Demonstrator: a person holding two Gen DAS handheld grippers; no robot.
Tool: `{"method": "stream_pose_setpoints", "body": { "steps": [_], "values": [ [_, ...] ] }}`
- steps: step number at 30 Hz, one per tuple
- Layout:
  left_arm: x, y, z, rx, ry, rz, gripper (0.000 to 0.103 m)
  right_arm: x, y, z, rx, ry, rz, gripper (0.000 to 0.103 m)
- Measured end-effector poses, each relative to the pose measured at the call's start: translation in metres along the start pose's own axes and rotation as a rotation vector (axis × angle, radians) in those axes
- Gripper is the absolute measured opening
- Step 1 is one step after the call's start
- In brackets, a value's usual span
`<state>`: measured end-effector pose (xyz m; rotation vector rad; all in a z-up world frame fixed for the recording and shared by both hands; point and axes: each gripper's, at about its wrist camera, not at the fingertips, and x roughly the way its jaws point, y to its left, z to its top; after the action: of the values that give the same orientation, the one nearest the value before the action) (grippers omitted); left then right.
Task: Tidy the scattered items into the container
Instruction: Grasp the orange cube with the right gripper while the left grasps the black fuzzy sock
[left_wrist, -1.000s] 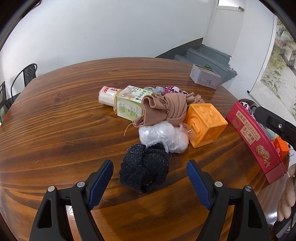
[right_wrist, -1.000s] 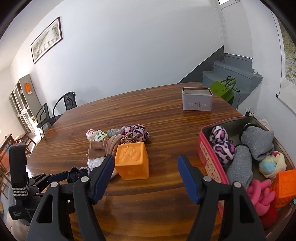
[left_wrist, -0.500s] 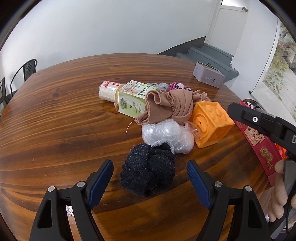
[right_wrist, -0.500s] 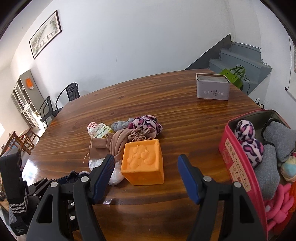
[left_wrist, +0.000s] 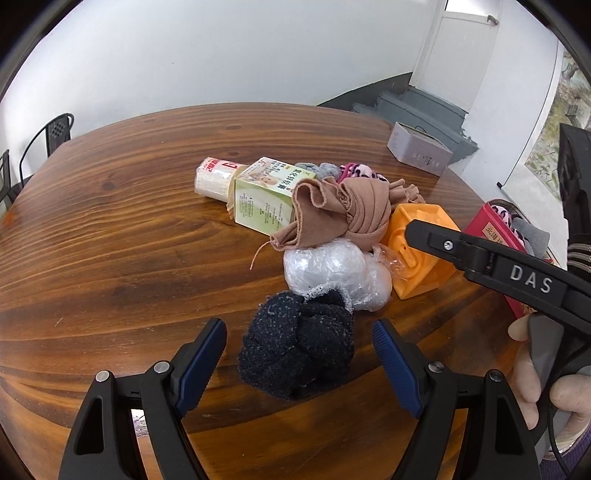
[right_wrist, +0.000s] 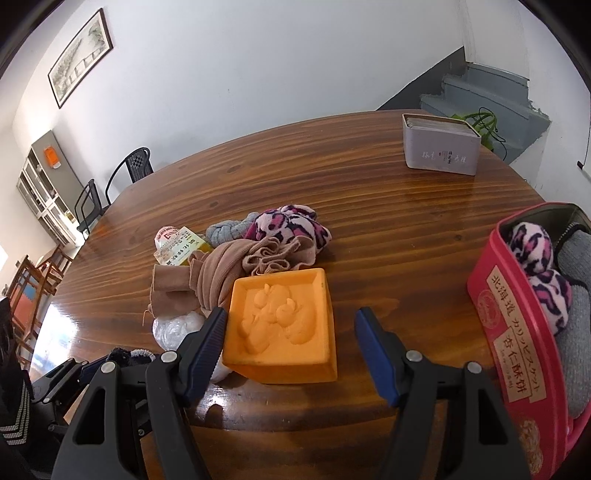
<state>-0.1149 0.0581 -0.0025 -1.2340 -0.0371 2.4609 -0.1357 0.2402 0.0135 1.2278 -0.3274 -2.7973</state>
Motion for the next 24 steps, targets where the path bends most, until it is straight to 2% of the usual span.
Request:
{"method": "stream_pose_setpoints", "body": {
  "steps": [2,3,5,6,9,13,17,24],
  "values": [
    [0.001,-0.001,-0.001,0.006,0.001,0.003,0.080,0.005,-0.001,0.000,0.002,0.013,0.004,0.074],
    [0.002,-0.001,-0.001,0.008,0.004,0.003,0.067,0.007,0.000,0.000,0.001,0.022,0.005,0.074],
    [0.003,0.001,-0.002,0.003,0.017,-0.003,0.058,0.010,-0.001,-0.001,-0.002,0.035,0.020,0.067],
    [0.002,0.002,-0.002,-0.004,0.015,-0.007,0.058,0.008,0.000,-0.002,-0.004,0.032,0.042,0.061],
    [-0.005,0.003,-0.002,-0.006,0.000,-0.004,0.058,0.002,0.006,-0.004,-0.038,0.011,-0.015,0.059],
    [-0.021,0.002,0.001,-0.003,-0.038,-0.009,0.058,-0.005,0.001,-0.006,-0.020,0.003,-0.010,0.059],
    [-0.036,-0.001,0.006,-0.002,-0.077,-0.021,0.058,-0.024,-0.002,-0.002,-0.008,-0.043,-0.005,0.059],
    [-0.046,-0.012,0.005,0.021,-0.095,-0.039,0.058,-0.052,-0.003,-0.003,0.008,-0.094,0.011,0.059]
  ]
}}
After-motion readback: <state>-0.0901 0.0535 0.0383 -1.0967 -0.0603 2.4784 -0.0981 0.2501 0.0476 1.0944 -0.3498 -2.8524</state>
